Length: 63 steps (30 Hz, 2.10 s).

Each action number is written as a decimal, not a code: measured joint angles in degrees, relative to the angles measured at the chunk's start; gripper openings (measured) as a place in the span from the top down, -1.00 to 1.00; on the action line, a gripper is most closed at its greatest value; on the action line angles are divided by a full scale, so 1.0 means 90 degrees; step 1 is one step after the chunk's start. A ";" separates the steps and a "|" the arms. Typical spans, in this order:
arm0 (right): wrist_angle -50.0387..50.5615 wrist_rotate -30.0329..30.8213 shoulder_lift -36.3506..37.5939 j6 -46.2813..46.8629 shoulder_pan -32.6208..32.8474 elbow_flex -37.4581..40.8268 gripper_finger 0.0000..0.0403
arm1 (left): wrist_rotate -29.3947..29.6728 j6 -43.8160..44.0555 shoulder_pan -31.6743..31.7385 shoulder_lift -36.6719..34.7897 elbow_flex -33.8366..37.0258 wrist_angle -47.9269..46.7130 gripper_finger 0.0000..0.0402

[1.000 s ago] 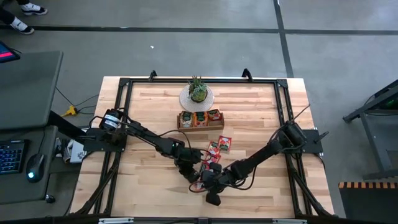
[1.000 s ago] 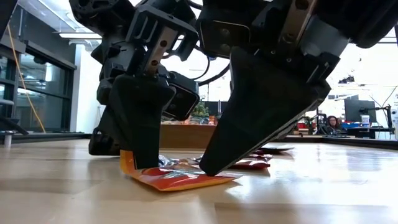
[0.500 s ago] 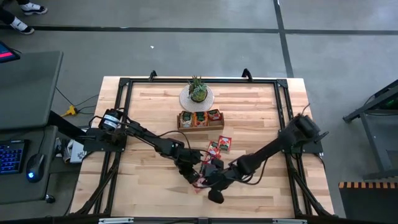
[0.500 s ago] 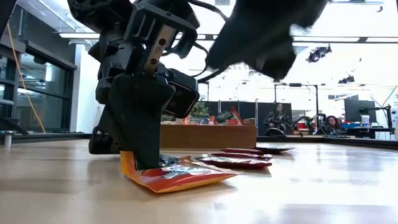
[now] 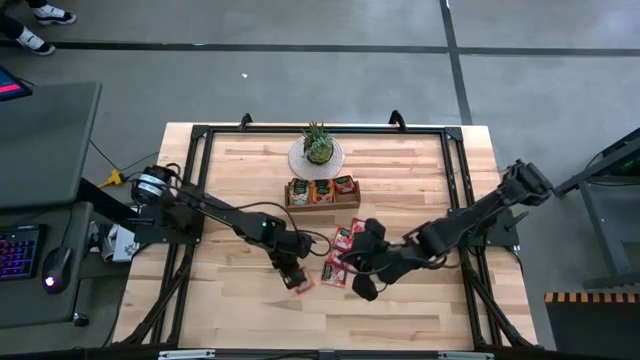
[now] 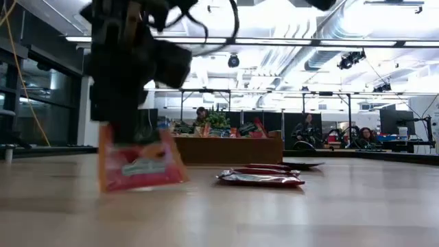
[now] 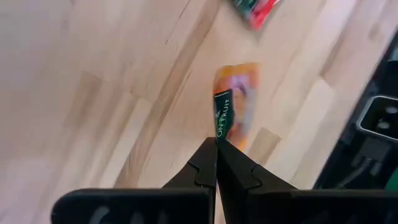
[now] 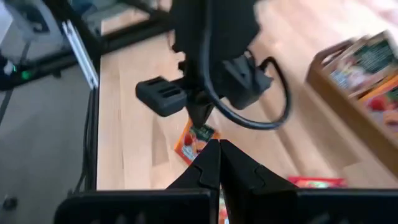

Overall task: Pick & Place Tea
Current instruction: Put the orange tea bag into the middle section of the wooden organizer

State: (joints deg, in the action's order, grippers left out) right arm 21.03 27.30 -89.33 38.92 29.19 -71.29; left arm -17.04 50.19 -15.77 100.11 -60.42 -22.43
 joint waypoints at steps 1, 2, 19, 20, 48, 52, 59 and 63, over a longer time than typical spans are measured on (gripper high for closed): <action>0.0026 0.0097 0.0094 0.0002 0.0002 0.0000 1.00 | 0.0115 -0.0076 0.0001 -0.0113 -0.0012 -0.0091 1.00; 0.0046 0.0162 0.0178 0.0017 0.0002 0.0000 1.00 | 0.0269 -0.0192 0.0002 -0.0241 -0.0051 -0.0239 1.00; 0.1246 0.0275 0.0344 0.2022 -0.0393 0.0007 1.00 | 0.3874 -0.3914 0.0504 -0.1015 -0.2488 -0.3233 1.00; 0.1383 0.0296 0.0344 0.2194 -0.0415 0.0007 1.00 | 0.4032 -0.4110 0.0617 -0.0993 -0.2547 -0.3237 1.00; 0.0338 0.0029 0.1870 0.4224 -0.0503 0.2645 1.00 | 0.3551 -0.6368 0.2051 -0.0026 -0.2670 -0.2618 1.00; -0.0439 -0.0149 0.2330 0.4250 -0.0503 0.3355 1.00 | 0.3597 -0.6384 0.2050 0.0067 -0.2678 -0.2494 1.00; -0.0800 -0.0273 0.2654 0.4093 -0.0499 0.3789 1.00 | 0.3618 -0.6241 0.2052 0.0217 -0.2668 -0.2384 1.00; -0.0841 -0.0262 0.2658 0.3870 -0.0498 0.3789 1.00 | 0.3431 -0.6067 0.2175 0.0319 -0.2636 -0.2501 1.00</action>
State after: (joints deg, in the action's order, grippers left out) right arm 13.45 24.95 -65.41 73.75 24.71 -37.19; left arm 13.84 -4.41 3.80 102.98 -84.15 -44.94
